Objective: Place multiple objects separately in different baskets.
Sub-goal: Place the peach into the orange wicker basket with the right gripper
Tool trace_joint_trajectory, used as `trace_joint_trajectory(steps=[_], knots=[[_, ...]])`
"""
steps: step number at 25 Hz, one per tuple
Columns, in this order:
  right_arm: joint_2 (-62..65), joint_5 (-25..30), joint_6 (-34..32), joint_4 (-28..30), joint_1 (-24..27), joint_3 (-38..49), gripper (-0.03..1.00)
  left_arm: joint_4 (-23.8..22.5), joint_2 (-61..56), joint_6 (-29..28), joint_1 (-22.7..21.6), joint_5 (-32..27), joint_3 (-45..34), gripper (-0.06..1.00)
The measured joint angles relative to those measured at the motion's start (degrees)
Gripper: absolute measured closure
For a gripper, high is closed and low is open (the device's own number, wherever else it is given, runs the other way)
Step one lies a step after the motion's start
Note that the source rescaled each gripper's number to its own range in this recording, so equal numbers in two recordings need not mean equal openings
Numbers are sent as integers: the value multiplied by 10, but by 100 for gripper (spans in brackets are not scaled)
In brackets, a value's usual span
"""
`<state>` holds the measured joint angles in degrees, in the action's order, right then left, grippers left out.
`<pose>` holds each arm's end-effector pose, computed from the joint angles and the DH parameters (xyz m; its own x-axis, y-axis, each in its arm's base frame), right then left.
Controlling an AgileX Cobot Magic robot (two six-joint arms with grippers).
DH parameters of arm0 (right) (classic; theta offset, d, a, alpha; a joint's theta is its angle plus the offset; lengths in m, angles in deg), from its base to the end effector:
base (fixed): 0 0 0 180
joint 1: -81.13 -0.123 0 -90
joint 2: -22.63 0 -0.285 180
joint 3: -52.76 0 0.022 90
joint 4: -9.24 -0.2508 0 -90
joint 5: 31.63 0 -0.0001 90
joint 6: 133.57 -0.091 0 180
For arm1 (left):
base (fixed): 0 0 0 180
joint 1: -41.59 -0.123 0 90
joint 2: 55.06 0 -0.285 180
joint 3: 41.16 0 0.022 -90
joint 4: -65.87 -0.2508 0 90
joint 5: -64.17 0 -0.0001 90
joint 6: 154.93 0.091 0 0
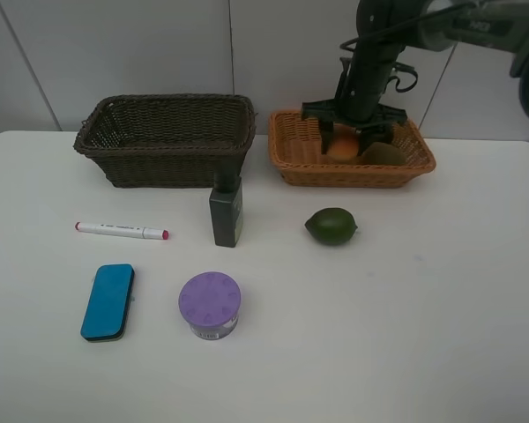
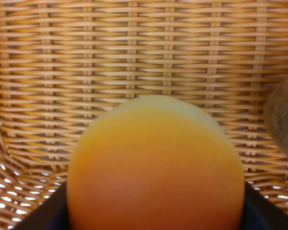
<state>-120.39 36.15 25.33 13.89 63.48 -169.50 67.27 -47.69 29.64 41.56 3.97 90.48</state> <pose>0.4749 0.1439 0.1803 -0.9764 0.0358 -0.2129 0.0374 0.9993 -0.0032 -0.0060 -0.0019 0.2791 -0.4349 0.0673 -0.8980 0.0480 0.9975 0.0515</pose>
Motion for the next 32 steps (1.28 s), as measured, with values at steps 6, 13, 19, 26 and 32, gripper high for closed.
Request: trace_joint_trajectory(steps=[6, 13, 19, 26, 32], knots=[[1, 13, 0, 5, 0, 0, 97, 0, 0, 0, 0, 0, 0, -6], [7, 20, 7, 25, 0, 0, 14, 0, 0, 0, 0, 0, 0, -6], [12, 21, 9, 26, 0, 0, 0, 0, 0, 0, 0, 0, 0, -6], [13, 21, 9, 18, 0, -1, -3, 0, 0, 0, 0, 0, 0, -6], [33, 21, 9, -8, 0, -1, -3, 0, 0, 0, 0, 0, 0, -6]])
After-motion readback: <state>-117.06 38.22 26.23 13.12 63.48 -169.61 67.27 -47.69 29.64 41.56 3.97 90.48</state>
